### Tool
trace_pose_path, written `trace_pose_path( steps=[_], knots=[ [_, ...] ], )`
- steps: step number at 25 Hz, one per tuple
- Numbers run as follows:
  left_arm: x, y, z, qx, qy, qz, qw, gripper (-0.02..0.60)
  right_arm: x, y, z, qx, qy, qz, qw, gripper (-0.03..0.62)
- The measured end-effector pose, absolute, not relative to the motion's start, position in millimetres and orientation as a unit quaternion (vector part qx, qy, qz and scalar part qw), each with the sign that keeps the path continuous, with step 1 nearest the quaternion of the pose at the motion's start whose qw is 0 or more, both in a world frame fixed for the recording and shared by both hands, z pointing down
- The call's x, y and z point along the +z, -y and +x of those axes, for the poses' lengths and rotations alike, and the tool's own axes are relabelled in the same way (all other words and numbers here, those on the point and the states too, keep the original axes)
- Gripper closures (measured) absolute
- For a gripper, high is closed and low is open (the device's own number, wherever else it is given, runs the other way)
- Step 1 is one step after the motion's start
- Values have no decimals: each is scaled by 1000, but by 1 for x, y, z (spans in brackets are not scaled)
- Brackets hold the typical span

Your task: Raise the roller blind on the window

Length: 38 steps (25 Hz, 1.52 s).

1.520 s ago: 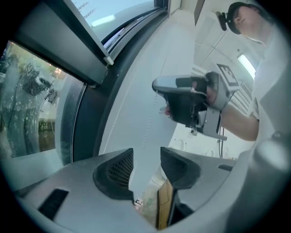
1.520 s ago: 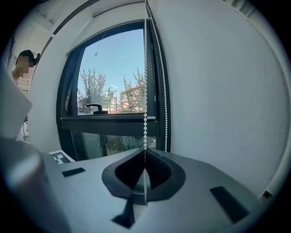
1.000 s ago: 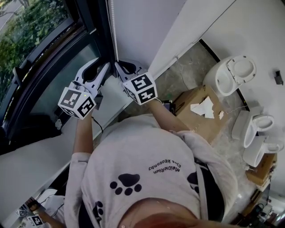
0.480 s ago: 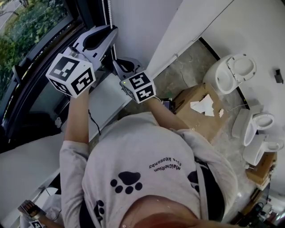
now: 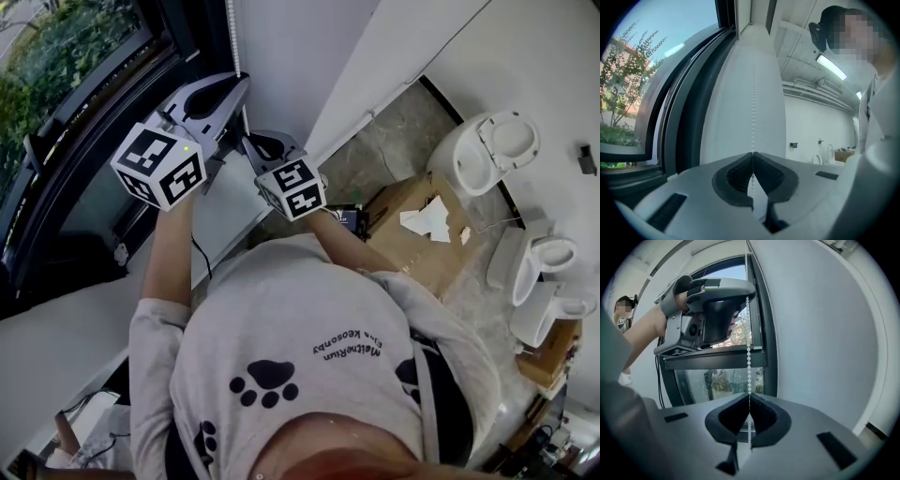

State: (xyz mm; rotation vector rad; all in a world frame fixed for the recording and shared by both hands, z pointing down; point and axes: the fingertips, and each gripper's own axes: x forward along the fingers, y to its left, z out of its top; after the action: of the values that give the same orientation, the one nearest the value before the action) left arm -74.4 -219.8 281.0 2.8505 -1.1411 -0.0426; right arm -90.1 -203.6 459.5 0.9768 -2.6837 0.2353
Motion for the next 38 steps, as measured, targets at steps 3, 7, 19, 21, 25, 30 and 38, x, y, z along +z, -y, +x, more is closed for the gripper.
trace_pose_path(
  steps=[3, 7, 19, 21, 25, 30, 38],
  knots=[
    [297, 218, -74, -12, 372, 927, 49, 569, 476, 204, -93, 86, 926, 333, 158, 585],
    [320, 217, -75, -6, 376, 924, 67, 569, 499, 204, -90, 100, 920, 333, 182, 585],
    [374, 210, -77, 1, 379, 918, 116, 569, 550, 195, -89, 112, 906, 325, 247, 585],
    [383, 209, -77, 2, 379, 917, 125, 569, 559, 194, -89, 118, 903, 323, 256, 585],
    [400, 208, -80, 7, 382, 914, 140, 569, 575, 192, -86, 128, 897, 321, 276, 585],
    [409, 209, -84, 5, 389, 910, 146, 569, 583, 190, -85, 143, 893, 320, 284, 583],
    [409, 214, -91, 2, 400, 906, 135, 569, 566, 197, -82, 109, 899, 342, 252, 504]
  ],
)
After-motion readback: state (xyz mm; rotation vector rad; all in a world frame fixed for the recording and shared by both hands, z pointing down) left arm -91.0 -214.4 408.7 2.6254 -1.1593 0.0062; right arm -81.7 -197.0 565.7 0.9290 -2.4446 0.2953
